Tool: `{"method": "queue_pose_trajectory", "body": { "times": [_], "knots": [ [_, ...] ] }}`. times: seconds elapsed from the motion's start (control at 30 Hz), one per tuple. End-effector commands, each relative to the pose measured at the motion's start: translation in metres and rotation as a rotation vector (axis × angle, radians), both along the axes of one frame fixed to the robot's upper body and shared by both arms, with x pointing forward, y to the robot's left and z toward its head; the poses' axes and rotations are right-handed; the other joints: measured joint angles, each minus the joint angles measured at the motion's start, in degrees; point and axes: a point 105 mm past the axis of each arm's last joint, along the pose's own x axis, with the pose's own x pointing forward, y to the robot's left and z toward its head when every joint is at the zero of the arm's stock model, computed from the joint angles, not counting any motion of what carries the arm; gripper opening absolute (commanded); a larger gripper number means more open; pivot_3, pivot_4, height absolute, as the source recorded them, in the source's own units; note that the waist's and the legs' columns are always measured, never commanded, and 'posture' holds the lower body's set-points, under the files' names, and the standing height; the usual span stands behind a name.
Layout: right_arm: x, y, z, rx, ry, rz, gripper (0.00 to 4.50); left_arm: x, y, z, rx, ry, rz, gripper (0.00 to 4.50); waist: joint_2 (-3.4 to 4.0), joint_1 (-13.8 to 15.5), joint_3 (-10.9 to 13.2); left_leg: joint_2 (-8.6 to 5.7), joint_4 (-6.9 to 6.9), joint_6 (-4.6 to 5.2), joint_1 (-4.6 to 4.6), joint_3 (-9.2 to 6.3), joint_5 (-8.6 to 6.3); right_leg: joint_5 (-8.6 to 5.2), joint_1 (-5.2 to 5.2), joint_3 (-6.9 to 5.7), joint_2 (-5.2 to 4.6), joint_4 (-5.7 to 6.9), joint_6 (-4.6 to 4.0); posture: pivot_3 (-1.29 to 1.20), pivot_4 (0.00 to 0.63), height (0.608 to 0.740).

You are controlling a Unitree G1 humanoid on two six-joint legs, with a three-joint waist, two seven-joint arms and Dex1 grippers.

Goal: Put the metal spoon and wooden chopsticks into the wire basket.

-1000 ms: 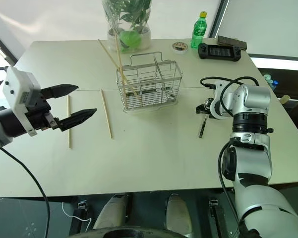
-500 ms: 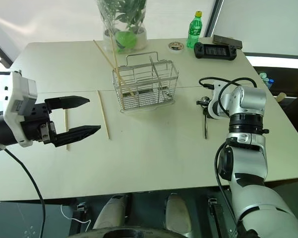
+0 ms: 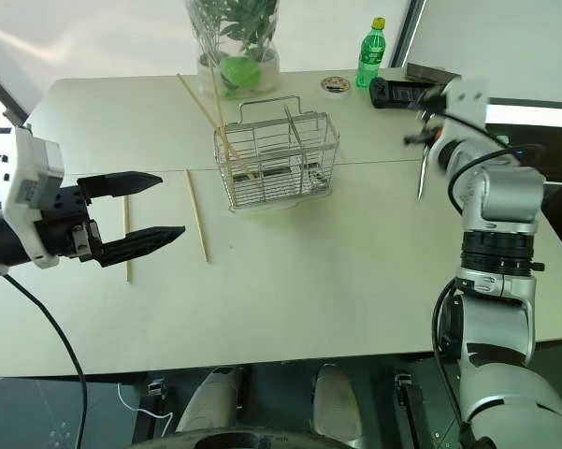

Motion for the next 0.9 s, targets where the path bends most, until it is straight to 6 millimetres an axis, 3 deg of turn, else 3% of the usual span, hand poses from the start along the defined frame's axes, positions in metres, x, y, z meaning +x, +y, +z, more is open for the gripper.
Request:
{"method": "queue_pose_trajectory", "body": {
  "times": [0.03, 0.17, 0.3, 0.5, 0.9],
  "knots": [
    [-0.012, 0.025, 0.063, 0.037, -0.268, 0.094, 0.11, 0.002, 0.000, 0.009, 0.007, -0.052, -0.002, 4.50, 0.00, -0.22, 0.00, 0.00, 0.00, 0.00, 0.03, 0.00, 0.00, 0.00, 0.01, 0.01, 0.00, 0.01, 0.00, 0.00, 0.150, 0.720],
    [-0.013, 0.066, 0.100, 0.187, -0.393, 0.254, 0.11, 0.008, 0.001, 0.013, 0.010, -0.070, 0.000, 4.50, 0.05, -0.27, 0.03, 0.09, -0.01, 0.00, 0.10, 0.01, 0.00, 0.01, -0.01, 0.02, 0.07, 0.08, 0.00, 0.00, 0.150, 0.720],
    [-0.007, 0.104, 0.102, 0.294, -0.377, 0.381, 0.11, 0.012, 0.000, 0.017, 0.012, -0.090, -0.004, 4.50, -0.04, 0.11, -0.02, 0.12, -0.06, 0.00, 0.10, 0.00, 0.00, 0.07, -0.01, 0.02, 0.11, 0.10, 0.12, 0.00, 0.150, 0.720],
    [-0.001, 0.143, 0.067, 0.306, -0.291, 0.482, 0.11, 0.014, -0.001, 0.023, 0.019, -0.113, 0.004, 4.50, -0.08, 0.18, -0.04, 0.08, -0.06, 0.00, 0.08, -0.02, 0.00, 0.09, 0.01, 0.02, 0.10, 0.09, 0.12, 0.00, 0.150, 0.720],
    [0.005, 0.174, -0.011, 0.304, -0.160, 0.536, 0.11, 0.012, 0.000, 0.025, 0.018, -0.117, 0.010, 4.50, -0.04, -0.15, -0.01, 0.13, -0.10, 0.00, 0.11, -0.02, 0.00, 0.11, -0.08, 0.02, 0.14, 0.21, 0.18, 0.00, 0.150, 0.720]
  ]
}}
